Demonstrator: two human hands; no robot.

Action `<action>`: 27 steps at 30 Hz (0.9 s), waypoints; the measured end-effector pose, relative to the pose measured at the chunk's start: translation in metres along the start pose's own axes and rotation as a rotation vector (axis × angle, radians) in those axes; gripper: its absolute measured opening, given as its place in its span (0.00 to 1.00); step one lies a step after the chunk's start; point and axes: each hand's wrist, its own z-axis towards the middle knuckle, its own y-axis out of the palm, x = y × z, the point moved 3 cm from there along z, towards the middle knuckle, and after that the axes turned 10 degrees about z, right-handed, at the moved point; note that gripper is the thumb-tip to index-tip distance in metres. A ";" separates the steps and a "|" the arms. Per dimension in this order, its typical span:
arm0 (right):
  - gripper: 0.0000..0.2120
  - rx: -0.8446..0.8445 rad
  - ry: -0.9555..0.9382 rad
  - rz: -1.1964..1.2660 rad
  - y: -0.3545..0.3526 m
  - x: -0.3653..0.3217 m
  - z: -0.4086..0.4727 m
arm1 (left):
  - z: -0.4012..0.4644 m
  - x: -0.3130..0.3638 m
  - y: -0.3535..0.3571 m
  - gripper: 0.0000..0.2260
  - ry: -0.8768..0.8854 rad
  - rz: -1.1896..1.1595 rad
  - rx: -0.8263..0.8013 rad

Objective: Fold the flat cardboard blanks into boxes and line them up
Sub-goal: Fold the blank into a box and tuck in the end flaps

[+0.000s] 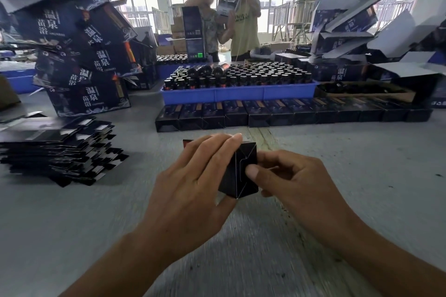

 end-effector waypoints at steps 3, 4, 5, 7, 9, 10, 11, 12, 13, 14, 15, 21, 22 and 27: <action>0.10 0.017 -0.007 0.007 0.001 -0.002 -0.001 | -0.001 0.001 0.001 0.34 0.002 -0.003 0.011; 0.10 0.028 -0.012 0.005 0.001 -0.002 -0.001 | -0.001 0.001 0.001 0.34 0.003 -0.005 0.016; 0.09 0.040 -0.013 0.001 0.000 -0.002 -0.001 | -0.001 0.002 0.001 0.34 0.005 -0.007 0.020; 0.06 0.062 -0.012 -0.019 -0.001 0.000 0.000 | -0.001 0.003 0.001 0.33 0.013 -0.008 0.025; 0.07 0.083 -0.017 -0.059 -0.001 0.001 -0.001 | 0.000 0.004 0.001 0.33 0.023 -0.001 0.023; 0.06 0.093 -0.021 -0.082 -0.001 0.001 -0.001 | 0.000 0.005 0.001 0.33 0.025 0.002 0.022; 0.05 0.103 -0.025 -0.098 0.000 0.000 -0.002 | 0.001 0.005 0.001 0.33 0.025 0.004 0.022; 0.06 0.112 -0.032 -0.113 0.001 -0.001 -0.002 | 0.001 0.006 0.000 0.33 0.024 0.005 0.022; 0.06 0.123 -0.039 -0.123 0.001 -0.001 -0.003 | 0.001 0.006 0.000 0.33 0.023 0.005 0.023; 0.07 0.133 -0.047 -0.133 0.001 -0.002 -0.003 | 0.001 0.007 0.000 0.33 0.023 0.005 0.023; 0.06 0.142 -0.053 -0.141 0.001 -0.003 -0.003 | 0.002 0.007 -0.001 0.33 0.024 0.005 0.023; 0.04 0.173 -0.063 -0.196 0.001 -0.002 -0.004 | 0.002 0.008 0.001 0.34 0.035 0.001 0.029; 0.05 0.172 -0.063 -0.201 0.001 -0.002 -0.004 | 0.002 0.008 0.001 0.34 0.031 0.001 0.027; 0.06 0.100 -0.010 -0.150 -0.001 -0.004 -0.001 | 0.002 0.004 -0.002 0.34 -0.007 -0.005 0.029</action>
